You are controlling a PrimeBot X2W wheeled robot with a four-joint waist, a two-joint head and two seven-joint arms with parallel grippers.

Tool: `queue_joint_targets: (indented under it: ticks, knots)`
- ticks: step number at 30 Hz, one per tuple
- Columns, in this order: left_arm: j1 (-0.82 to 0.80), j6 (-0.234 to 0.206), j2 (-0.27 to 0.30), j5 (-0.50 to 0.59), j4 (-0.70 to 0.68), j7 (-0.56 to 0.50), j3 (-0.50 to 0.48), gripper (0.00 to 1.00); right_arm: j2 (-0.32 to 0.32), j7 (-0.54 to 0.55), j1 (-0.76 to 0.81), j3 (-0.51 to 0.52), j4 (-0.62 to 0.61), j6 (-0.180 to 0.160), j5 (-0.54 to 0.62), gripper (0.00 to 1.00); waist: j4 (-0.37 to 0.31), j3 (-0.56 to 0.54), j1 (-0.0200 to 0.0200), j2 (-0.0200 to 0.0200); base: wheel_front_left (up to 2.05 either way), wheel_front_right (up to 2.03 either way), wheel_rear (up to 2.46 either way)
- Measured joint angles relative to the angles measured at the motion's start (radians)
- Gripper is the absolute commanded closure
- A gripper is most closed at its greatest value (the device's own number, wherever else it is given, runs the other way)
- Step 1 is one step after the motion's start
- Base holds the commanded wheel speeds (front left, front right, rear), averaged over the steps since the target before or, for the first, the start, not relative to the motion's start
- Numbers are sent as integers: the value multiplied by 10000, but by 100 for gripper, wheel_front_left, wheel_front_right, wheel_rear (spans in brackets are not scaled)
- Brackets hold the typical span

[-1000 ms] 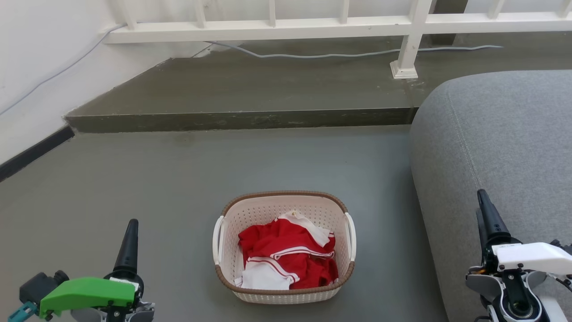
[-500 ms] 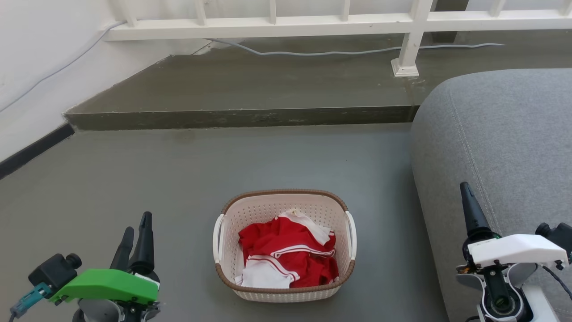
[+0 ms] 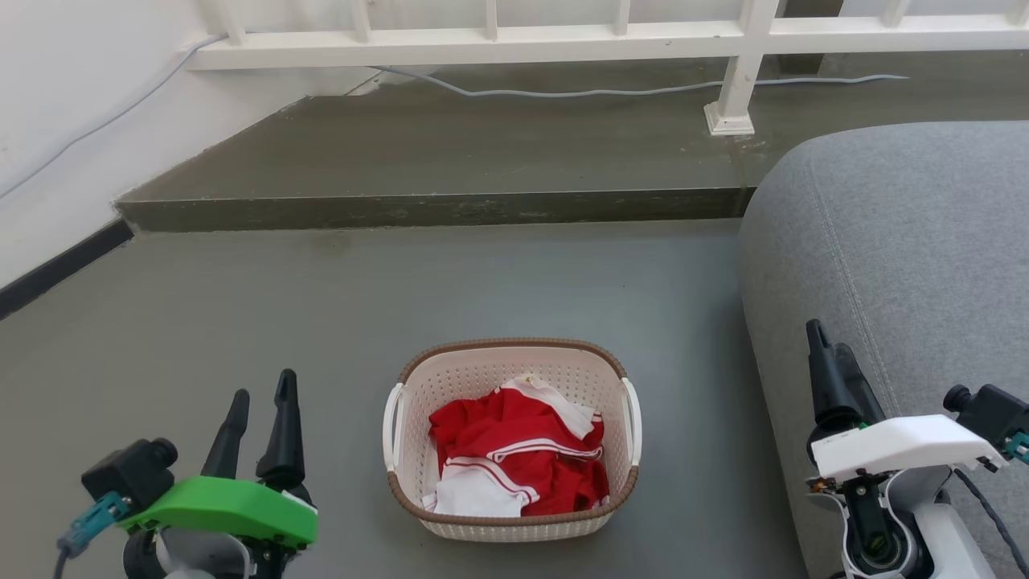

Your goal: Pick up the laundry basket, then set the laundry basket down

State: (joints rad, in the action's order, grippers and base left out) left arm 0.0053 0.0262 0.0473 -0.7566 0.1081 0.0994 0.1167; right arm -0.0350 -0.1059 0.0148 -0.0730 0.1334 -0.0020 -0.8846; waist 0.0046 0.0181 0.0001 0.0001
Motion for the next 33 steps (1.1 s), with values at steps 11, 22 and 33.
queue_joint_targets:
  ticks: [11,22,33]
  knots:
    - [101,-280,2,1751,-397,385,322,0,-8,-345,153,-366,-382,-314,1455,0,-2,-39,0,0,0,0,0]
    - [347,-531,6,3273,-721,709,640,0,-17,-673,296,-742,-782,-612,2901,0,21,-87,0,0,0,0,0]
    - [437,-759,13,4876,-1014,1095,957,0,-38,-1007,368,-1103,-1149,-821,4286,0,33,-77,0,0,0,0,0]
